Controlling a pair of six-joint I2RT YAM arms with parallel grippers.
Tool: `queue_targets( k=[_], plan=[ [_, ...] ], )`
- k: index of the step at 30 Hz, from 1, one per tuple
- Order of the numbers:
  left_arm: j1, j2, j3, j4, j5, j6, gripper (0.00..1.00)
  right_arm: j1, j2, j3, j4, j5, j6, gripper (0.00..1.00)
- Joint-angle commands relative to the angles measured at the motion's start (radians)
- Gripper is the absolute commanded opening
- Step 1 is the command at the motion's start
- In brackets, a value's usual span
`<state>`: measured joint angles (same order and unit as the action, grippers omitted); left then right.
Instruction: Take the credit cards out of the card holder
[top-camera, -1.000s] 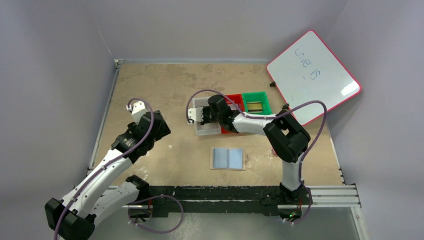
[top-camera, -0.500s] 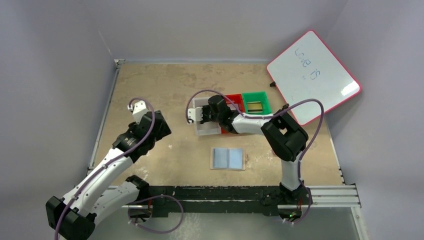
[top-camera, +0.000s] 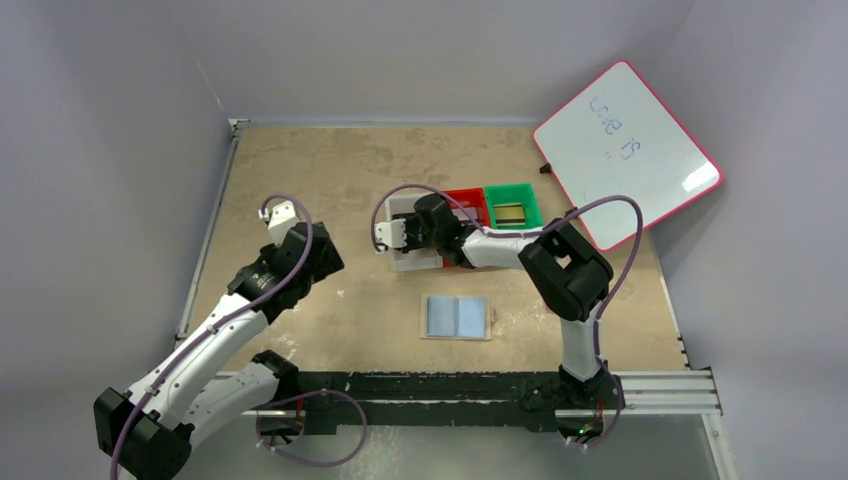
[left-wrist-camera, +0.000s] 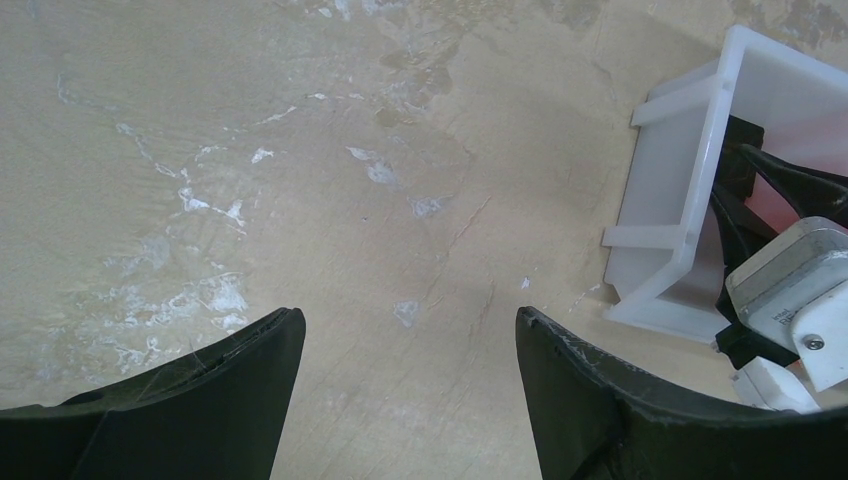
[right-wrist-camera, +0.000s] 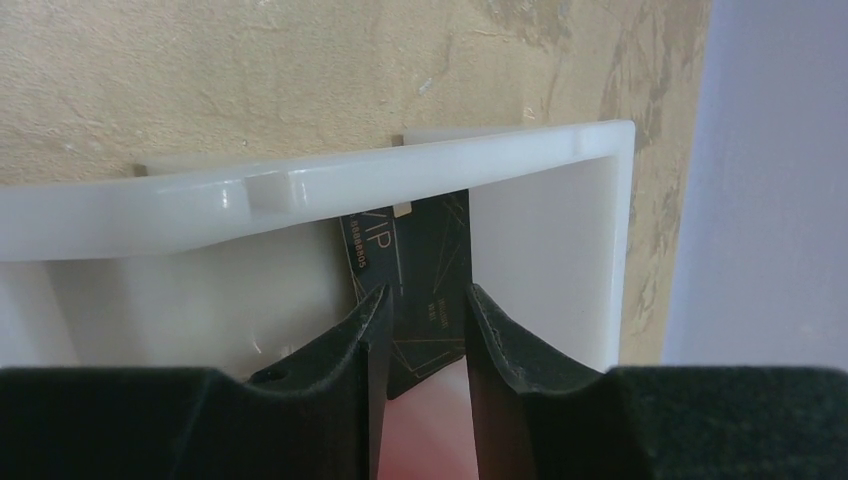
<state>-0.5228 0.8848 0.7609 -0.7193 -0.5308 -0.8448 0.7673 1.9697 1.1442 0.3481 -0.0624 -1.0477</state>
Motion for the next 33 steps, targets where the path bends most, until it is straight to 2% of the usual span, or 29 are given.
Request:
queue_targets(
  k=[1,5,9,11,13,16,18,21,24,33],
  plan=[
    [0.004,0.001,0.002,0.035,0.006,0.016,0.77,0.000,-0.087,0.029,0.043,0.007,0.088,0.36],
    [0.003,0.003,0.001,0.036,0.012,0.018,0.77,0.000,-0.223,-0.018,0.147,0.061,0.290,0.45],
    [0.003,0.006,-0.003,0.042,0.014,0.018,0.77,0.000,-0.404,-0.153,0.243,0.160,0.641,0.61],
    [0.003,0.010,-0.003,0.046,0.019,0.021,0.77,0.000,-0.482,-0.168,0.143,0.204,0.912,0.67],
    [0.003,0.014,-0.003,0.049,0.025,0.024,0.77,0.000,-0.526,-0.160,-0.044,0.220,1.180,0.68],
    [0.003,0.021,-0.008,0.057,0.035,0.027,0.77,0.005,-0.542,-0.168,-0.296,0.271,1.495,0.60],
    [0.003,0.027,-0.013,0.068,0.047,0.029,0.76,0.027,-0.559,-0.250,-0.359,0.279,1.669,0.59],
    [0.003,0.036,-0.023,0.085,0.063,0.029,0.76,0.086,-0.602,-0.362,-0.370,0.323,1.794,0.60],
    [0.003,0.040,-0.023,0.084,0.075,0.028,0.76,0.135,-0.615,-0.404,-0.428,0.377,1.878,0.63],
    [0.003,0.027,-0.028,0.076,0.093,0.017,0.75,0.217,-0.532,-0.352,-0.534,0.445,1.923,0.65]
  ],
)
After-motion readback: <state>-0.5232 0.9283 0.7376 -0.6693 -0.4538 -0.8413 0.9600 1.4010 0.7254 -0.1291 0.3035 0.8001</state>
